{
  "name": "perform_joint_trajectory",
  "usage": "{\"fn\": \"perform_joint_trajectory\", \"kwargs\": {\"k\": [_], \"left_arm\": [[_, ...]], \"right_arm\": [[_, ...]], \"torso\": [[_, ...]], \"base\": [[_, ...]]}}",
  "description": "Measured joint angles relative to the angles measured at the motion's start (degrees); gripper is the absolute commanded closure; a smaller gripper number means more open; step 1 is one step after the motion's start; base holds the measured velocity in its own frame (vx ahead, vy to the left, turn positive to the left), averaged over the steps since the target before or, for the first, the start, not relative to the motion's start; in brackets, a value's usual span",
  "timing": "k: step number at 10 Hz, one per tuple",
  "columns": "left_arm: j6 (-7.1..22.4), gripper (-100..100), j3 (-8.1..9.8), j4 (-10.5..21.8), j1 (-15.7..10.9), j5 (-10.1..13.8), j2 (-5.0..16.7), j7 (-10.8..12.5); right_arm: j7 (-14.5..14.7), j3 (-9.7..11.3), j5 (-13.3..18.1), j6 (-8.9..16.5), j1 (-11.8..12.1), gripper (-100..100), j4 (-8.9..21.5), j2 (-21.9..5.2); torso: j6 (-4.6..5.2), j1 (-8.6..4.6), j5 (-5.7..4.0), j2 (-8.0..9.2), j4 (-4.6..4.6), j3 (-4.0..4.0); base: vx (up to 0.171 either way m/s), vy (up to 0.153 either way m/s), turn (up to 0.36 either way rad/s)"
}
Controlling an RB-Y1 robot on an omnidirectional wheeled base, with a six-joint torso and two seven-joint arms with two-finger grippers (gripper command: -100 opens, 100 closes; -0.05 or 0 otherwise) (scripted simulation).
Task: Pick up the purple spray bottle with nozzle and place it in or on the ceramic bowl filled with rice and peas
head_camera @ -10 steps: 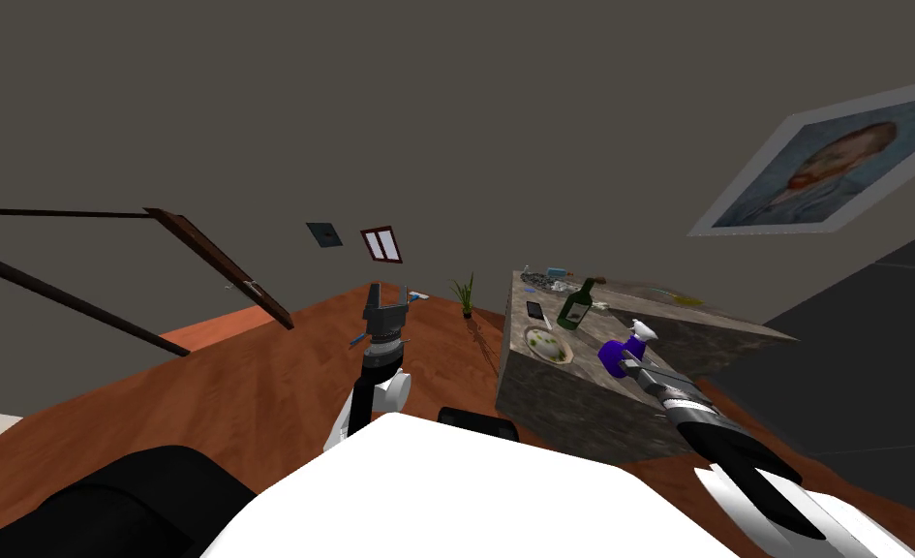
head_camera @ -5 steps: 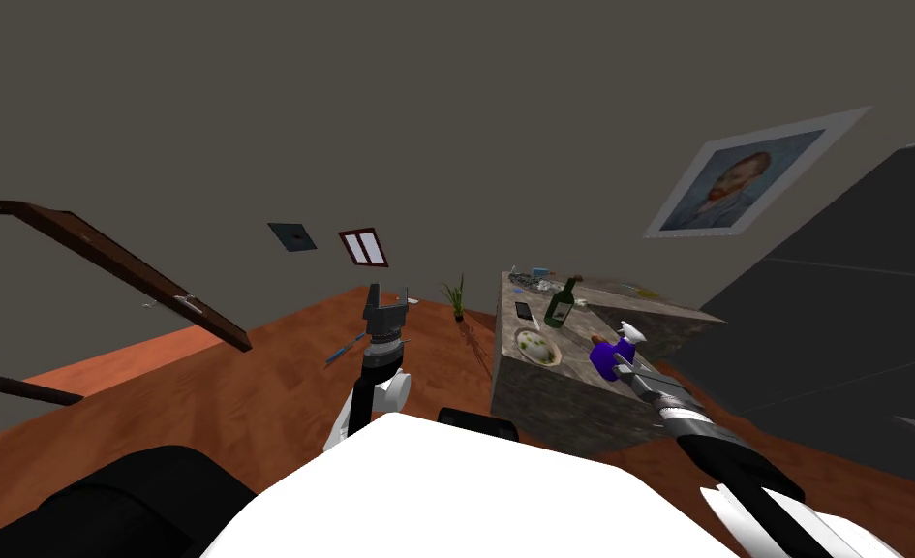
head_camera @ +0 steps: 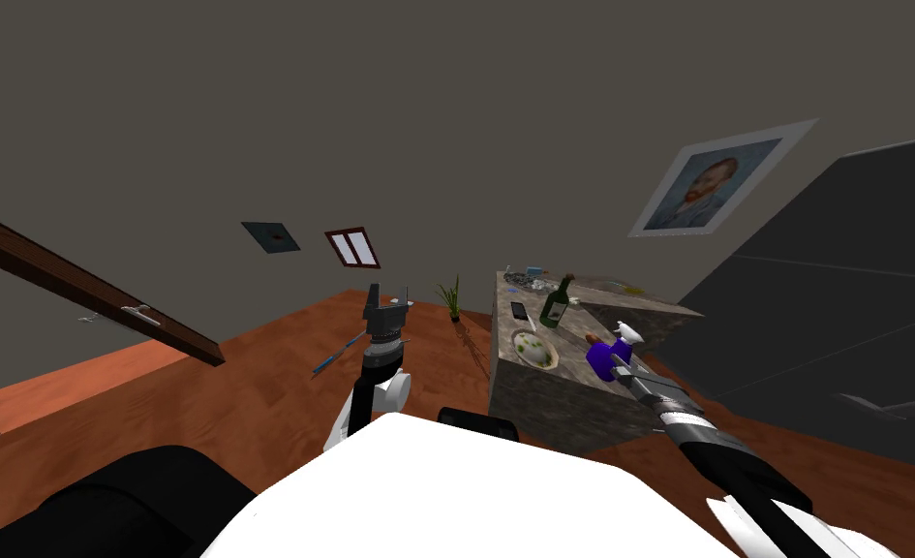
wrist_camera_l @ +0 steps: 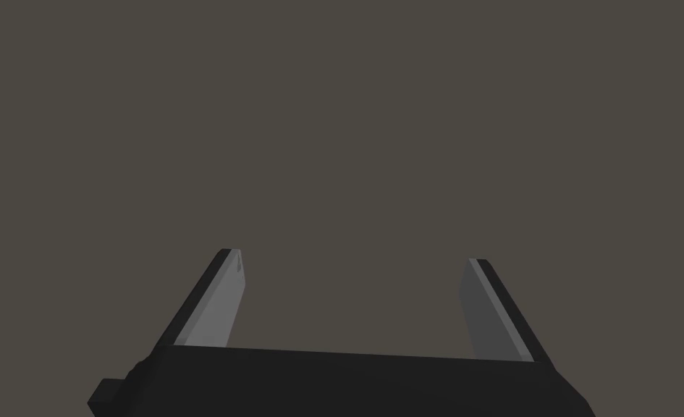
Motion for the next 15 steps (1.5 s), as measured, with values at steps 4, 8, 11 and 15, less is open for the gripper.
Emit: {"fn": "perform_joint_trajectory", "kwargs": {"k": [4, 8, 11, 15], "left_arm": [[0.0, 0, 0.0, 0.0, 0.0, 0.0, 0.0, 0.0], [0.0, 0, 0.0, 0.0, 0.0, 0.0, 0.0, 0.0], [0.0, 0, 0.0, 0.0, 0.0, 0.0, 0.0, 0.0], [0.0, 0, 0.0, 0.0, 0.0, 0.0, 0.0, 0.0]], "right_arm": [[-2.5, -1.2, -1.8, 1.9, 3.2, 100, -4.6, -0.8], [-6.1, -2.4, -4.2, 4.4, 6.0, 100, -9.4, -2.3], [-8.8, -3.3, -6.1, 6.1, 8.1, 100, -13.1, -3.3], [-12.0, -4.4, -8.3, 8.6, 11.7, 100, -18.8, -4.7]], "torso": [[0.03, 0.18, 0.02, 0.16, 0.07, 0.12], [0.02, 0.1, -0.02, 0.22, 0.13, 0.17], [-0.03, 0.18, -0.01, 0.23, 0.16, 0.19], [-0.07, 0.19, 0.01, 0.15, 0.16, 0.16]], "base": [[-0.037, 0.07, -0.02], [-0.038, 0.062, -0.012], [-0.03, 0.075, -0.007], [-0.012, 0.068, -0.005]]}}
